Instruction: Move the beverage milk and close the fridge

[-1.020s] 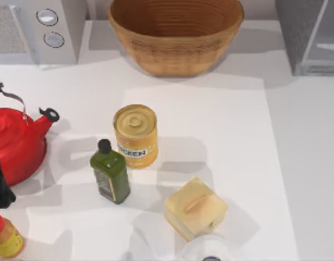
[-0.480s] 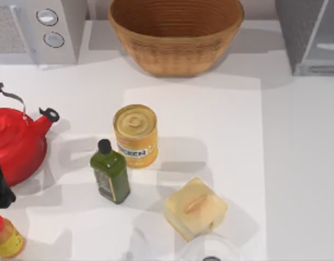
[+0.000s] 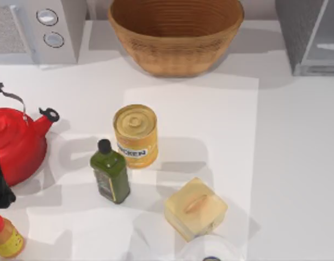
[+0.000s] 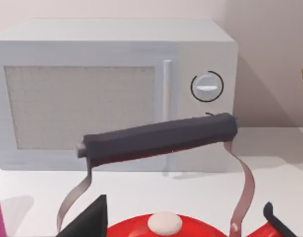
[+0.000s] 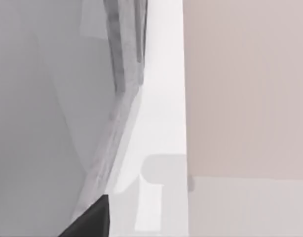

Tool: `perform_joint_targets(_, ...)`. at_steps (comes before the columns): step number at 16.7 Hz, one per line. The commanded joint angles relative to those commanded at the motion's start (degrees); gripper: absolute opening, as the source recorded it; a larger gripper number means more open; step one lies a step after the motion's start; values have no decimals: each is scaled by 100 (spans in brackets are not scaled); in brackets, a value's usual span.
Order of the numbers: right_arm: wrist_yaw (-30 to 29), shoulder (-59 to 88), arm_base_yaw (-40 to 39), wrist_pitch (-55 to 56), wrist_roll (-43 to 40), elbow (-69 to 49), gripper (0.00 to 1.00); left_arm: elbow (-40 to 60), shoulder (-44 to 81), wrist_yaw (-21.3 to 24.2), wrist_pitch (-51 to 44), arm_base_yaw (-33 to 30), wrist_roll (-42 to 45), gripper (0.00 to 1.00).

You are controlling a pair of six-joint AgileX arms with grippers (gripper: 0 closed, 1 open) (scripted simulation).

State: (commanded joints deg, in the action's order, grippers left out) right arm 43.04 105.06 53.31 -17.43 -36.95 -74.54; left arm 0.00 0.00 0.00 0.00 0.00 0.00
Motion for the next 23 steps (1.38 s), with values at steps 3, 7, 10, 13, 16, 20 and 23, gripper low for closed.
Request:
perform_joint_targets(3,-1,-36,55,20,-3,47,100,0,0,0,0,0,0,100)
perform_joint_targets(7,-544,-82,-555,238,498,287,100,0,0,0,0,0,0,100)
perform_joint_targets(10,-1342,-264,-1640,624,1206,605,100,0,0,0,0,0,0,100)
perform_joint_targets(13,-2321,-569,-3065,1127,2038,975,100,0,0,0,0,0,0,100)
perform_joint_targets(16,-3284,-904,-4302,1609,2851,1359,100,0,0,0,0,0,0,100)
perform_joint_targets(20,-4071,-1209,-5129,2002,3558,1731,100,0,0,0,0,0,0,100)
perform_joint_targets(23,-4127,-1235,-5187,2033,3614,1764,100,0,0,0,0,0,0,100)
